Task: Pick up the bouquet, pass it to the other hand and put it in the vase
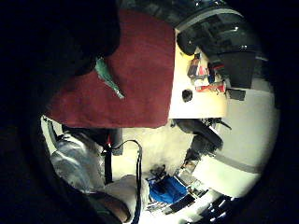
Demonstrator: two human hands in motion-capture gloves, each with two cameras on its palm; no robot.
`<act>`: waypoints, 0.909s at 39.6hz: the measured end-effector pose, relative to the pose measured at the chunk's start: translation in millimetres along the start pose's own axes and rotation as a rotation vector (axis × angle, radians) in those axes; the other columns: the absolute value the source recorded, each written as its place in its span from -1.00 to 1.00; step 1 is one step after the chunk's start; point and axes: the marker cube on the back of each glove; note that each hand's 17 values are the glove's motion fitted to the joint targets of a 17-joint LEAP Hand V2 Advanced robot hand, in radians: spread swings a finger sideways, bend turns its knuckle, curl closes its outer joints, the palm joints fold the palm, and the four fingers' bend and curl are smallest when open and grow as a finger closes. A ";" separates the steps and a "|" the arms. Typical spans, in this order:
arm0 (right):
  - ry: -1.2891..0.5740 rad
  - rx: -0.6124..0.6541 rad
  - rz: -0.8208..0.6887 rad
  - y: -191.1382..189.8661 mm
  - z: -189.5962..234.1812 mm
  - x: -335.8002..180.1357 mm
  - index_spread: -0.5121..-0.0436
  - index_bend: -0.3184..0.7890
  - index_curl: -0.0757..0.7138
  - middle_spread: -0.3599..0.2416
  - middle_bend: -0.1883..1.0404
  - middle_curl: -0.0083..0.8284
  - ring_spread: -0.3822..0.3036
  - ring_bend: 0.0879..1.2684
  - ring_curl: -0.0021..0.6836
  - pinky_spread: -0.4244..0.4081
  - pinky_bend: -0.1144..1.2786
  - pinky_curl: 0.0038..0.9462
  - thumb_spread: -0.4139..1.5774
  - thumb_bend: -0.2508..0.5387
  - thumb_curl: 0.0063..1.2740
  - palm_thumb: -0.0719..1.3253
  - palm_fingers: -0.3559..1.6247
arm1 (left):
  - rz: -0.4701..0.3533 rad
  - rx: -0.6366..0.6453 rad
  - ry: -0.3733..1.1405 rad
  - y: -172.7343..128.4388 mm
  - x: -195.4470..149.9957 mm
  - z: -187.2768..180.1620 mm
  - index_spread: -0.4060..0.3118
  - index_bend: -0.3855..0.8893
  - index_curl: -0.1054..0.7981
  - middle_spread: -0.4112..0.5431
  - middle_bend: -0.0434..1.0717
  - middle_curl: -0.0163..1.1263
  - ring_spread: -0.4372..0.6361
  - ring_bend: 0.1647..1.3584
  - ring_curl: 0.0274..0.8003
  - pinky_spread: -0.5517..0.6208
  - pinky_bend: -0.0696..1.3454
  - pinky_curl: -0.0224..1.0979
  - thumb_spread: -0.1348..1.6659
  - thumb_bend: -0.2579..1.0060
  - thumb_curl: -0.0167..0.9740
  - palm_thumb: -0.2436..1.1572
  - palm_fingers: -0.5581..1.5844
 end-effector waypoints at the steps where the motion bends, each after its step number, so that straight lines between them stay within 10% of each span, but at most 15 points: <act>1: -0.003 0.006 0.010 -4.3 1.5 3.7 0.39 -0.41 -0.78 0.40 -0.10 -0.22 0.07 0.27 0.03 0.36 0.30 -0.26 0.51 -0.41 -0.59 -0.40 -0.13 | 0.001 0.003 -0.003 -0.1 -0.1 -0.3 0.53 -0.33 -0.53 0.34 -0.51 -0.42 0.39 -0.16 -0.32 0.52 -0.26 -0.39 0.14 -0.64 -0.48 -0.55 -0.34; 36: -0.105 -0.121 0.237 -73.6 164.6 76.8 0.45 -0.35 -0.65 0.37 -0.22 -0.10 -0.01 0.20 0.08 0.30 0.29 -0.25 0.50 -0.42 -0.50 -0.32 -0.11 | 0.004 -0.048 -0.027 -1.7 8.7 -0.7 0.43 -0.21 -0.41 0.40 -0.47 -0.35 0.44 -0.12 -0.34 0.55 -0.23 -0.36 0.16 -0.64 -0.37 -0.55 -0.36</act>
